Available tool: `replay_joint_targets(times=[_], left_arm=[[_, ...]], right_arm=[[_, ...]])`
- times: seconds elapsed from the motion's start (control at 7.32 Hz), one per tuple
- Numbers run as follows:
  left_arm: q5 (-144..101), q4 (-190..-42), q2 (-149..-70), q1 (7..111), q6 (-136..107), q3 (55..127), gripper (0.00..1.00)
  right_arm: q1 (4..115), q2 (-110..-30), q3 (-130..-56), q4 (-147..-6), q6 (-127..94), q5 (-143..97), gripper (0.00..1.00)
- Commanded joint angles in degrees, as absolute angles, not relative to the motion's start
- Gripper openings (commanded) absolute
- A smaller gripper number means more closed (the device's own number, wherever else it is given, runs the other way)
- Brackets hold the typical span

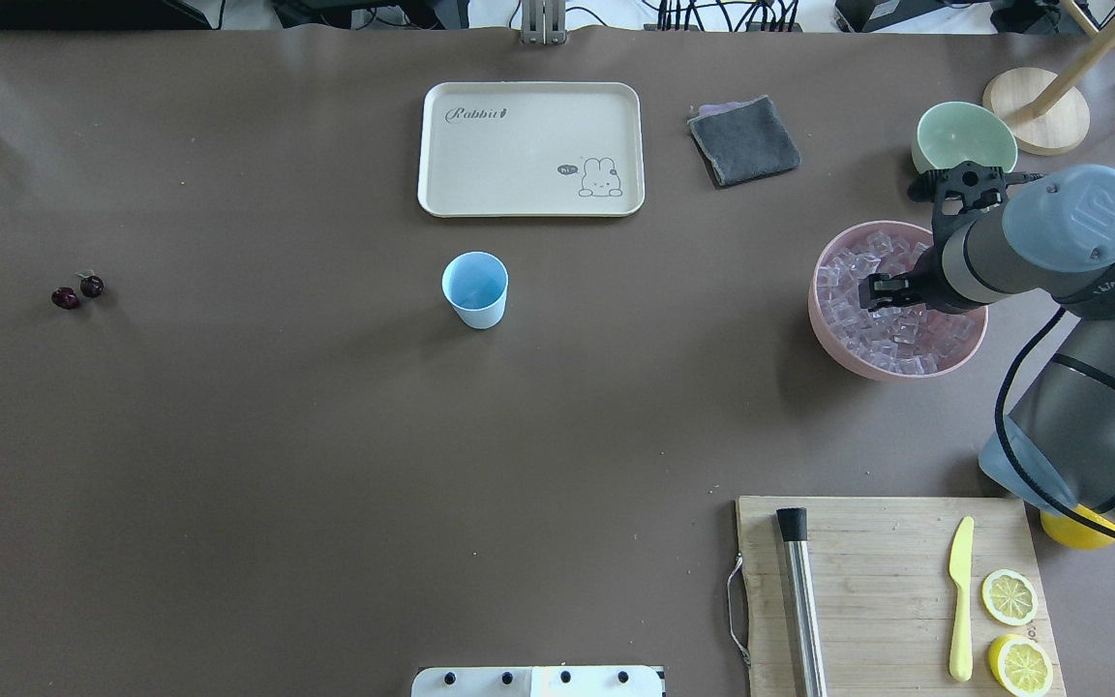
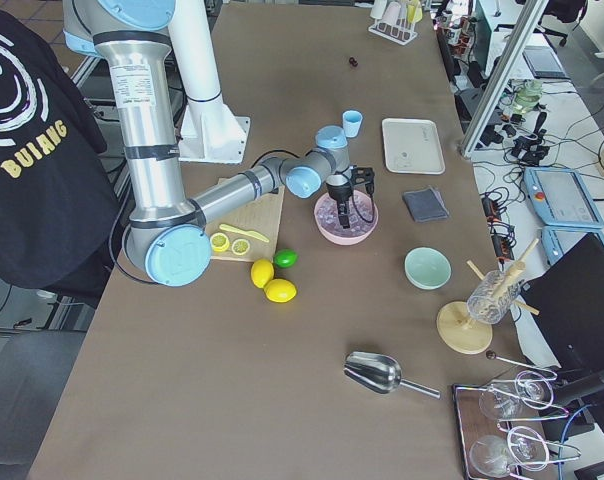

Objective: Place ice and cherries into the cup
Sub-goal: 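Lower the right gripper into the ice and grasp another cube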

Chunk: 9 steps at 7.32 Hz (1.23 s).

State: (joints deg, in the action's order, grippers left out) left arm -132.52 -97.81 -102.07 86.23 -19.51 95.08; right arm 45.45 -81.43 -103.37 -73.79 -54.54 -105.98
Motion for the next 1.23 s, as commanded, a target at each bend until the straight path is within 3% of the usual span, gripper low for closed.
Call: replay_joint_targets(times=[0.0,0.27,0.41,0.55,1.09], left_arm=[[-132.45,-97.82,-102.22,86.22,-19.51,95.1,0.98],[-132.54,-97.82,-102.22,86.22,-19.51,95.1,0.98],[-132.45,-97.82,-102.22,86.22,-19.51,94.92,0.98],[-132.54,-97.82,-102.22,86.13,-19.51,94.92,0.98],[-132.45,-97.82,-102.13,85.96,-19.51,94.66,0.98]], right_arm=[[44.3,-81.47,-103.01,-73.83,-54.58,-105.03,0.7],[44.3,-81.74,-103.01,-73.83,-54.49,-104.94,0.49],[44.21,-81.56,-103.01,-73.83,-54.49,-105.03,0.14],[44.21,-81.39,-103.27,-73.83,-54.49,-105.12,0.0],[46.65,-80.95,-104.76,-73.83,-54.41,-105.64,0.0]])
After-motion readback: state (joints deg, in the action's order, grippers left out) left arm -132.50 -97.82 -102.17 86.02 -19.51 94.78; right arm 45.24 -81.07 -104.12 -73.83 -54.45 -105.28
